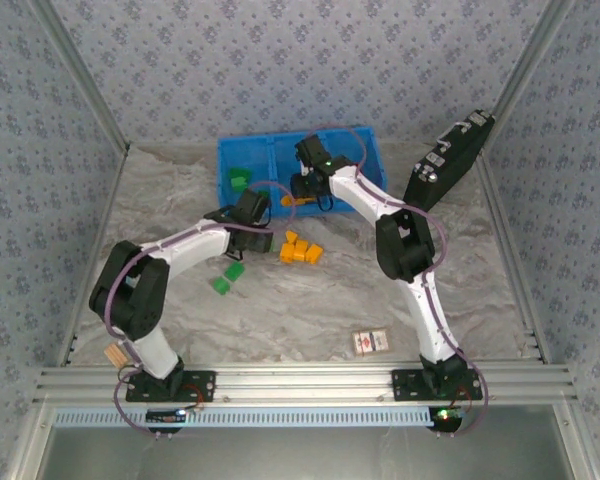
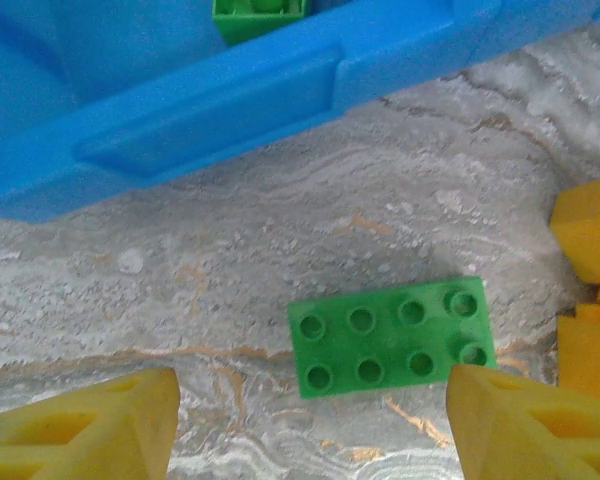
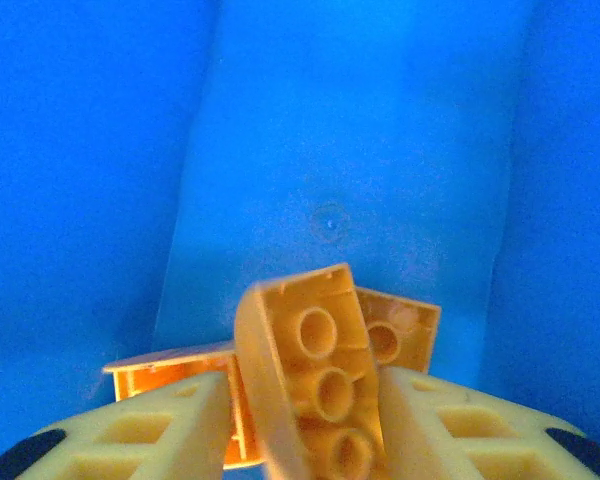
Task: Sort the legos into containers by color
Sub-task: Place the lego in the container, then pick up the lego from the center of the table.
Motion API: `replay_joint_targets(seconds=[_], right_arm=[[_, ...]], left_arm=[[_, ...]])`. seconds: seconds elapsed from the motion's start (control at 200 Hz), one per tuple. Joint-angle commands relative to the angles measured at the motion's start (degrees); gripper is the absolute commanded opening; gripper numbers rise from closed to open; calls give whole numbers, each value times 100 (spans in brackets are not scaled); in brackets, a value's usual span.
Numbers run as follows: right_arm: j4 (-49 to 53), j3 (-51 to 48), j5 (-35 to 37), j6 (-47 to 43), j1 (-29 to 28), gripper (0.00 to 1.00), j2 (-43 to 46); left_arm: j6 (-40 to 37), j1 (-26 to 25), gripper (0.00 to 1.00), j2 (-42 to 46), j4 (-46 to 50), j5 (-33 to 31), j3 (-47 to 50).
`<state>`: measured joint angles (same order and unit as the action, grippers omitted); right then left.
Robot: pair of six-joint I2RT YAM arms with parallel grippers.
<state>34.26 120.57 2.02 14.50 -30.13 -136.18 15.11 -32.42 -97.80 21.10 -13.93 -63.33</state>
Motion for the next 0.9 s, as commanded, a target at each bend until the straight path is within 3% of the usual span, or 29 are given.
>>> replay_joint_targets(seconds=[0.0,0.9], right_arm=[[41,-60,-61,-163,75,47,171],[-388,-1540,-211,-433,-212,52,1474]], left_arm=[[119,-99,71,-176,29,154,-218],[461,-273,76,-1124,83,-257,-553]])
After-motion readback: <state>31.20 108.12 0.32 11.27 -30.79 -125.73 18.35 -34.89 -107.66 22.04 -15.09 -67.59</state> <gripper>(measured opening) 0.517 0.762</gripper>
